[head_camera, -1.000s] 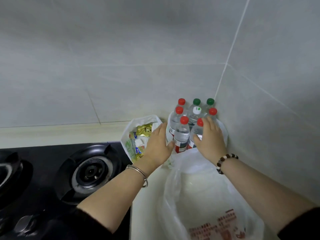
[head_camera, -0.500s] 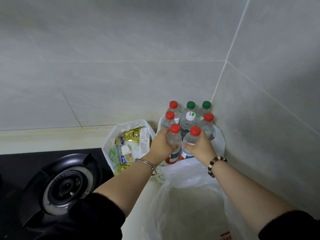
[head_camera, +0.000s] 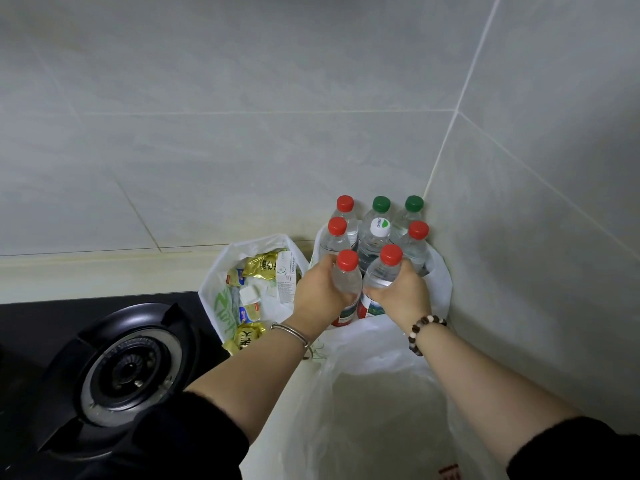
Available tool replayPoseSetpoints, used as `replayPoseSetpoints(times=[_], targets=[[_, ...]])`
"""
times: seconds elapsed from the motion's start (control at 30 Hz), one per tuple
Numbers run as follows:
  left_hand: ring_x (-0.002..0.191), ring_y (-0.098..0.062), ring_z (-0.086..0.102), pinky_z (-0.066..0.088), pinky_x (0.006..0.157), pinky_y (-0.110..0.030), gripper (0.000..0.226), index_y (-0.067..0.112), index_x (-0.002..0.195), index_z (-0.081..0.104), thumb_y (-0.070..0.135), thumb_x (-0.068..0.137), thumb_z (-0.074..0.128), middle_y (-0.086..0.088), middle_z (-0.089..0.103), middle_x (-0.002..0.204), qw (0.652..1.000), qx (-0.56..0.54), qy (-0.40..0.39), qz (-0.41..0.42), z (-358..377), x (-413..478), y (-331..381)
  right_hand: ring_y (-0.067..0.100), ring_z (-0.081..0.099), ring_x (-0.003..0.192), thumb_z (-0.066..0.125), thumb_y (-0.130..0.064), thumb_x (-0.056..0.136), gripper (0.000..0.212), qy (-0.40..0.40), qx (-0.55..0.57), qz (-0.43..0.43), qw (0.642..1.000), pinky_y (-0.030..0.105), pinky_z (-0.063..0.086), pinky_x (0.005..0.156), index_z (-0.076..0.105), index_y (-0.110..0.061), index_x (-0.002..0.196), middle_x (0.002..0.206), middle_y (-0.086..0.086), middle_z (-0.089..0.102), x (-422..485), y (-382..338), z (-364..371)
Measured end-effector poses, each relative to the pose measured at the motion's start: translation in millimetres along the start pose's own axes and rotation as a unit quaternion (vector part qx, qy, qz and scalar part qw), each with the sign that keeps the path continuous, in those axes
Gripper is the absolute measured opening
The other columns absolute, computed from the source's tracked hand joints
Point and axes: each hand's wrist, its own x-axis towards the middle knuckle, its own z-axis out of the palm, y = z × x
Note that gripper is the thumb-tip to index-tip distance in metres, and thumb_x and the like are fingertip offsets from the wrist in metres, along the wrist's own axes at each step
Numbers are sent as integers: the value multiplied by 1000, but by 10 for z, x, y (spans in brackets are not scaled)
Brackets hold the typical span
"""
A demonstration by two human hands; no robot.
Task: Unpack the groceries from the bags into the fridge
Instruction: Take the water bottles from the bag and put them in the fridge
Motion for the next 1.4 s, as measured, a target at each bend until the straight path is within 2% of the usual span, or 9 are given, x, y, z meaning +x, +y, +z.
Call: replayPoseSetpoints(times=[0.27, 0.47, 0.57, 0.77, 0.9, 1.0, 1.13, 1.27, 1.4], targets=[[83, -17, 61, 47, 69, -27, 45, 20, 110, 53, 34, 74, 74, 9, 61, 90, 995, -64, 68, 33, -434, -149, 304, 18, 50, 78, 79, -28, 68, 51, 69, -1, -34, 997, 24, 39, 68, 52, -14, 109, 89, -2, 56, -110, -528, -348], [84, -13, 59, 47, 70, -24, 48, 21, 111, 54, 33, 70, 77, 11, 60, 91, 988, -79, 118, 68, -1033, -375, 492, 19, 56, 72, 75, -31, 73, 41, 87, 34, -71, 993, 25, 41, 59, 54, -17, 106, 85, -4, 61, -375, -1063, -458], [81, -13, 59, 46, 68, -24, 40, 27, 101, 51, 31, 71, 76, 15, 58, 84, 984, -79, 151, 57, -1346, -567, 449, 17, 56, 75, 76, -28, 72, 44, 62, 26, -127, 990, 23, 39, 56, 53, -16, 109, 85, -7, 56, -554, -1356, -445], [88, -13, 61, 50, 75, -28, 47, 22, 113, 54, 28, 72, 75, 12, 60, 91, 970, -50, 238, 7, -1902, -1148, 138, 17, 60, 81, 77, -33, 70, 49, -27, 36, -201, 979, 28, 49, 66, 52, -19, 109, 92, -5, 62, -1053, -1829, -91], [88, -11, 61, 51, 77, -31, 43, 25, 110, 54, 29, 72, 74, 14, 61, 89, 953, -30, 296, -63, -2241, -1701, -219, 16, 53, 78, 76, -36, 68, 47, -113, 45, -246, 962, 26, 43, 67, 51, -23, 105, 87, -9, 56, -1496, -2071, 321], [87, -9, 63, 54, 80, -38, 41, 28, 104, 55, 33, 68, 74, 13, 66, 91, 930, -17, 349, -117, -2474, -2264, -507, 17, 57, 76, 75, -36, 68, 39, -195, 56, -286, 937, 25, 42, 63, 52, -25, 99, 84, -10, 59, -1934, -2228, 673], [87, -5, 64, 55, 80, -37, 40, 31, 105, 56, 31, 69, 75, 13, 67, 92, 891, -12, 415, -185, -2733, -3195, -761, 15, 61, 77, 77, -38, 65, 39, -306, 74, -345, 884, 26, 44, 61, 53, -26, 93, 82, -10, 62, -2737, -2405, 1067], [90, 0, 60, 53, 82, -26, 54, 33, 118, 49, 31, 71, 77, 19, 62, 96, 843, 22, 475, -254, -2951, -4269, -855, 13, 62, 80, 81, -38, 65, 46, -414, 84, -410, 808, 28, 50, 71, 52, -27, 99, 89, -10, 64, -3715, -2532, 1238], [100, -11, 60, 52, 84, -27, 65, 29, 127, 47, 33, 70, 78, 11, 62, 110, 781, 46, 536, -318, -3037, -5423, -819, 13, 62, 83, 81, -35, 67, 45, -500, 94, -470, 722, 27, 49, 71, 52, -27, 100, 91, -9, 64, -4789, -2556, 1257]])
